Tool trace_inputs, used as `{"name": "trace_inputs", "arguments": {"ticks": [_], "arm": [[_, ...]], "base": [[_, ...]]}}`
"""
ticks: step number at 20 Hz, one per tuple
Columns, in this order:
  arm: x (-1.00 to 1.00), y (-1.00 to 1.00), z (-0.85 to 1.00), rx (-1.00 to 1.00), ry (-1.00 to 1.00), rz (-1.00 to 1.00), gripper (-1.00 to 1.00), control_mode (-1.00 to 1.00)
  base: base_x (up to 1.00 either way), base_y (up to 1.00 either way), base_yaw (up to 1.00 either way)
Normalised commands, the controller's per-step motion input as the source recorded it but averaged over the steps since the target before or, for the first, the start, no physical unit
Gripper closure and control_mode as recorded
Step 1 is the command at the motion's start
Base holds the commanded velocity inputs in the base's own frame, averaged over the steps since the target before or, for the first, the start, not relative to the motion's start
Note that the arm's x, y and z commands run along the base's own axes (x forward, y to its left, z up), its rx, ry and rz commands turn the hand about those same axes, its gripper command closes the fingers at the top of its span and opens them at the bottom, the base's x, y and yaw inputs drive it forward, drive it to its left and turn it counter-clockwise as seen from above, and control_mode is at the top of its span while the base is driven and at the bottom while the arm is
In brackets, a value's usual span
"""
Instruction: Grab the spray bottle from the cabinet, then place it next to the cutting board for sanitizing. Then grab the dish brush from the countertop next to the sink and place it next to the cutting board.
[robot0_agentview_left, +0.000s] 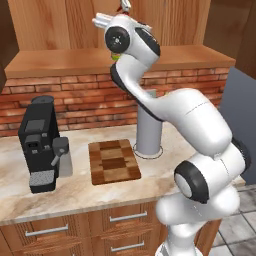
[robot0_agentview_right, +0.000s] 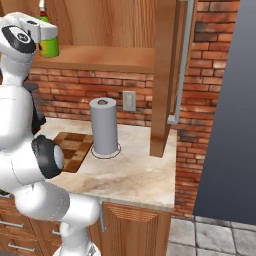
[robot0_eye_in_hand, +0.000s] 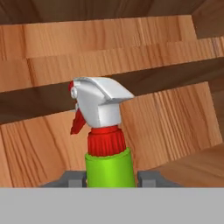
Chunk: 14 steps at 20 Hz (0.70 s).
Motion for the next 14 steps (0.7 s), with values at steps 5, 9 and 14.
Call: {"name": "trace_inputs", "arguments": {"ticks": [5,9,14], "arm": [[-1.00,0.00,0.00,0.07,-0.14,-0.13,1.00,-1.00],[-1.00,0.00,0.00,0.08,-0.16,-0.14,1.00,-1.00],[-1.00,-0.40,-0.07,0.02,-0.07,-0.09,1.00,-1.00]], "base": [[0.00,0.00,0.00],[0.00,0.00,0.00],[0.00,0.00,0.00]]}}
